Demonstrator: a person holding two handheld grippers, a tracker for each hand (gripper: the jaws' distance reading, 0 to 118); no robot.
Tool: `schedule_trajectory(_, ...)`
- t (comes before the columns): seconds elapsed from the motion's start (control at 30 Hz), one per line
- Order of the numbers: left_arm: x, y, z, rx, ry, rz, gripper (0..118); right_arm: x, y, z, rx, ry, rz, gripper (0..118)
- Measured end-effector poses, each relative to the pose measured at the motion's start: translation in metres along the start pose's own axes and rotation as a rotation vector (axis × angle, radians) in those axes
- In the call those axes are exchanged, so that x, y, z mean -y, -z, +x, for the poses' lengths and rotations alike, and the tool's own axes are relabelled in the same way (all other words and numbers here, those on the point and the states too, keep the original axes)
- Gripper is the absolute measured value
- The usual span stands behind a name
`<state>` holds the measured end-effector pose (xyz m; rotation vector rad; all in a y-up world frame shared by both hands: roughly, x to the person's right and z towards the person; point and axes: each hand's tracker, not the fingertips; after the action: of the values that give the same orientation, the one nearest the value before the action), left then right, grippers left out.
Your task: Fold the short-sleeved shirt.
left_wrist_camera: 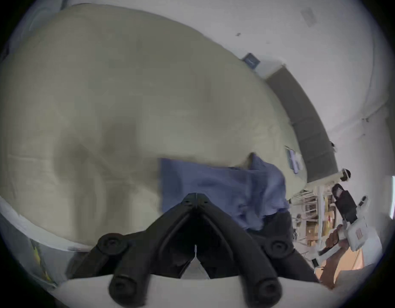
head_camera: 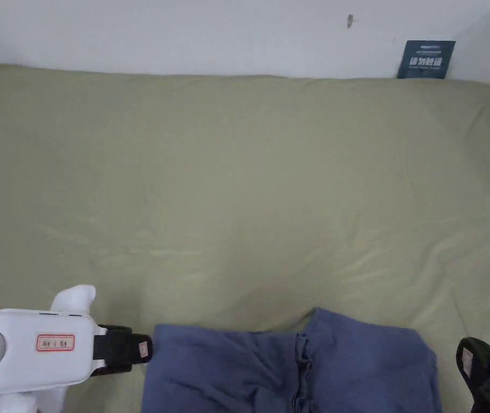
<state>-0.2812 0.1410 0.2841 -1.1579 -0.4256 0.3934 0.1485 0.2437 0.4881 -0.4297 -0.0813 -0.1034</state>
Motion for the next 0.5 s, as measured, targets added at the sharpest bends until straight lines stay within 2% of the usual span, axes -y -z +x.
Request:
schedule_trajectory(0.23, 0.002, 0.02, -0.034, 0.149, -0.108, -0.065, 0, -0.003, 0.001, -0.013, -0.012, -0.025, -0.007, 0)
schedule_trajectory(0.27, 0.001, 0.021, -0.037, 0.165, -0.111, -0.062, 6, -0.003, 0.001, -0.013, -0.009, -0.025, -0.009, 0)
schedule_trajectory(0.3, 0.001, 0.021, -0.037, 0.191, -0.117, -0.064, 27, -0.003, 0.001, -0.014, -0.006, -0.028, -0.01, 0)
schedule_trajectory(0.33, 0.001, 0.024, -0.04, 0.254, -0.126, -0.065, 68, -0.004, 0.001, -0.014, -0.005, -0.033, -0.013, 0)
schedule_trajectory(0.37, 0.0, 0.029, -0.041, 0.296, -0.146, -0.074, 114, -0.002, 0.001, -0.013, -0.002, -0.038, -0.017, 0)
schedule_trajectory(0.4, 0.0, 0.037, -0.042, 0.32, -0.154, -0.093, 118, -0.002, 0.002, -0.013, 0.001, -0.043, -0.019, 0)
schedule_trajectory(0.5, 0.002, 0.055, -0.044, 0.384, -0.197, -0.126, 118, -0.002, 0.003, -0.015, 0.002, -0.041, -0.027, 0)
